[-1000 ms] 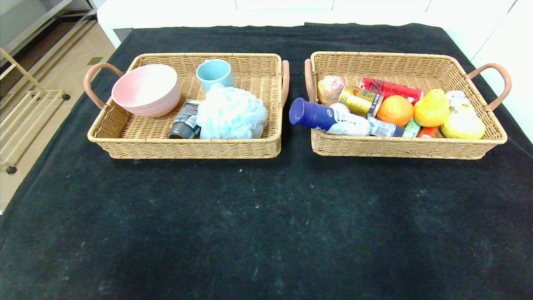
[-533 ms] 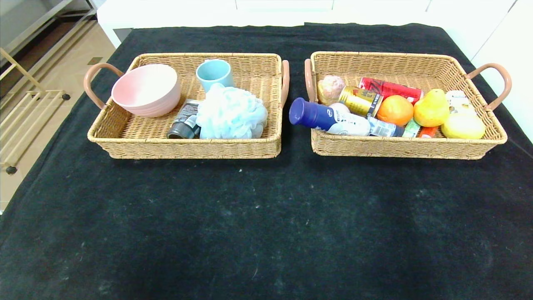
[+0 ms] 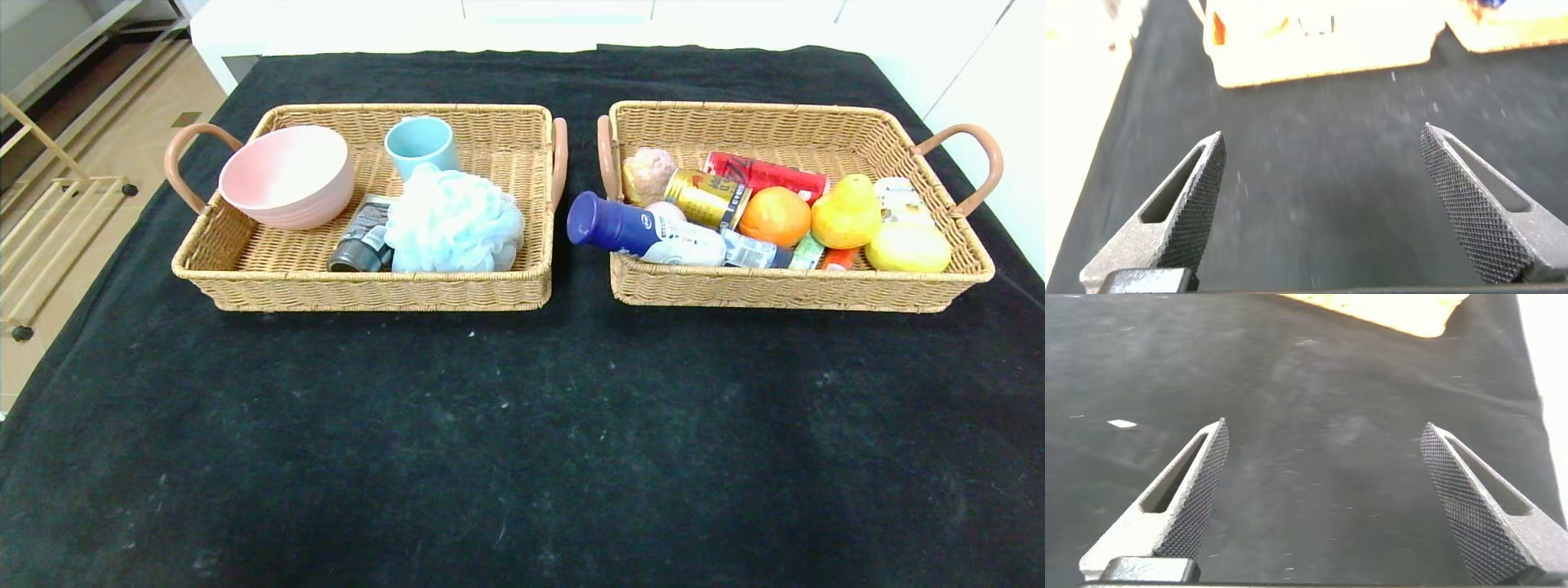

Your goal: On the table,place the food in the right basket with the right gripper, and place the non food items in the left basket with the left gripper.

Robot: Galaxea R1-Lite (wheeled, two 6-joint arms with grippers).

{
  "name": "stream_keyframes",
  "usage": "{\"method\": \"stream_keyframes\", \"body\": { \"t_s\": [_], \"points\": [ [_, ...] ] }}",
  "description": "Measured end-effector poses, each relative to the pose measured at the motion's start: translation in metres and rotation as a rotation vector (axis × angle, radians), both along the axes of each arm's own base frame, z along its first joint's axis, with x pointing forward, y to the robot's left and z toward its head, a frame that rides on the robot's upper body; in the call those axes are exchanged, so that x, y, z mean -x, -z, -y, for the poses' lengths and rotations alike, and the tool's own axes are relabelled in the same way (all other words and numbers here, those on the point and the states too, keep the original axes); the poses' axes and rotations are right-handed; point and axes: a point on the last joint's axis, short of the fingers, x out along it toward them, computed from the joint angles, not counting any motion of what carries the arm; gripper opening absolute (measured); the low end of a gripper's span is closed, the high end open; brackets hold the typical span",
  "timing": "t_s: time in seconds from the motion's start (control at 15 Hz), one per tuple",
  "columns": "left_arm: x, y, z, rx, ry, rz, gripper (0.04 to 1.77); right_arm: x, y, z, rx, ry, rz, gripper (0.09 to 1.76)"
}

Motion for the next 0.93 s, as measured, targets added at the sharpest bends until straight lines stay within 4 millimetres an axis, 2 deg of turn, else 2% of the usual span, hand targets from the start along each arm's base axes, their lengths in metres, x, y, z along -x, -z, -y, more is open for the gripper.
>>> {"method": "stream_keyframes", "body": {
  "t_s": [0.2,0.33,0.47,0.6,0.93],
  "points": [
    [-0.016,0.033,0.0,-0.006,-0.01,-0.004,1.72,-0.004,0.002,0.002,0.01,0.085,0.121,1.71],
    [-0.023,0.051,-0.001,-0.014,-0.05,-0.052,1.72,-0.012,0.013,0.002,0.038,0.117,0.181,1.71],
    [-0.028,0.068,-0.003,-0.038,-0.12,-0.091,1.72,-0.017,0.026,0.003,0.04,0.125,0.135,1.71],
    [-0.028,0.074,-0.003,-0.033,-0.123,-0.098,1.72,-0.019,0.039,0.003,0.024,0.127,0.021,1.71],
    [-0.029,0.079,-0.002,-0.016,-0.096,-0.134,1.72,-0.02,0.047,0.003,-0.086,0.127,-0.062,1.71]
  ]
}}
